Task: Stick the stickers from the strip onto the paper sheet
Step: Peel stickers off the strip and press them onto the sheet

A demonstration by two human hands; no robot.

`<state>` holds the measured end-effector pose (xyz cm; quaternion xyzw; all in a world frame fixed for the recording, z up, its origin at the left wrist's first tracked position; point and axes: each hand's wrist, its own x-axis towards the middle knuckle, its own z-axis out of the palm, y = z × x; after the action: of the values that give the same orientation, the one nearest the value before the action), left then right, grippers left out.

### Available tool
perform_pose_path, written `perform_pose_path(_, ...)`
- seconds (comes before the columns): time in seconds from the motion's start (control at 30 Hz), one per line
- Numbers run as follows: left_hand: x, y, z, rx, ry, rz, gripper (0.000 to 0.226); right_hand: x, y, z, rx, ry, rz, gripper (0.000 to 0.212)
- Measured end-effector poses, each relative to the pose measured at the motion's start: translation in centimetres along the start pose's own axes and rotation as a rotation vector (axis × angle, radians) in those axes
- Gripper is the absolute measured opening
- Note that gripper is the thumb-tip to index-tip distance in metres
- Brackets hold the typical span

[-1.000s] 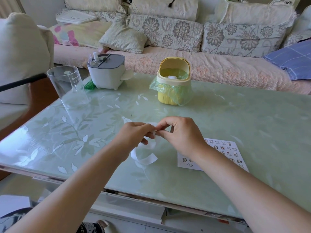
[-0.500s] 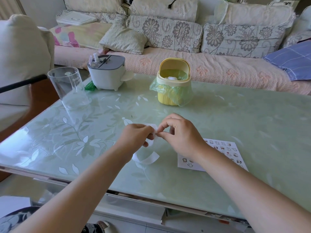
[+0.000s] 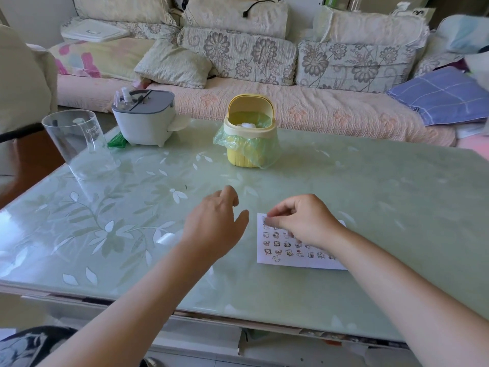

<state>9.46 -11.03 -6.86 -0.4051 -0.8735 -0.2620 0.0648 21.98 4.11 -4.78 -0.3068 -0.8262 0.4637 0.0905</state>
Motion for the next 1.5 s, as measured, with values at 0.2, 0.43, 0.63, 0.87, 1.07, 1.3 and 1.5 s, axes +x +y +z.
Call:
perform_pose_path(0.2,-0.9,1.0,2.6,-0.132,-0.193,0.412,0.016,-1.6,2.7,-1.7,-0.097,-0.107,0.154,0.007)
perform_pose_path(0.43,-2.1,1.0,4.8,-0.142,-0.353,0.484,0.02,-2.5,4.6,-1.5,-0.119,-0.164,0.201,0.005)
perform_pose_path(0.63,-2.3,0.8,5.0,-0.148,-0.354,0.47,0.021,-2.5,4.8,-1.0,-0.157,-0.154,0.188,0.005)
perform_pose_path(0.87,-2.2,0.9,5.0,-0.153,-0.366,0.464,0.021,-2.0,4.8,-0.3,-0.24,-0.126,0.188,0.007)
perform_pose_path(1.07,-2.3,0.8,5.0,-0.152,-0.376,0.463,0.022,-2.1,4.5,-0.1,-0.29,-0.099,0.198,0.01)
perform_pose_path(1.3,-2.6,0.7,4.9,-0.144,-0.364,0.482,0.022,-1.8,4.2,0.6,-0.365,-0.079,0.214,0.01)
perform_pose_path(1.5,-2.9,0.5,4.4,-0.116,-0.391,0.517,0.025,-1.2,3.2,0.8,-0.658,-0.031,0.224,0.011)
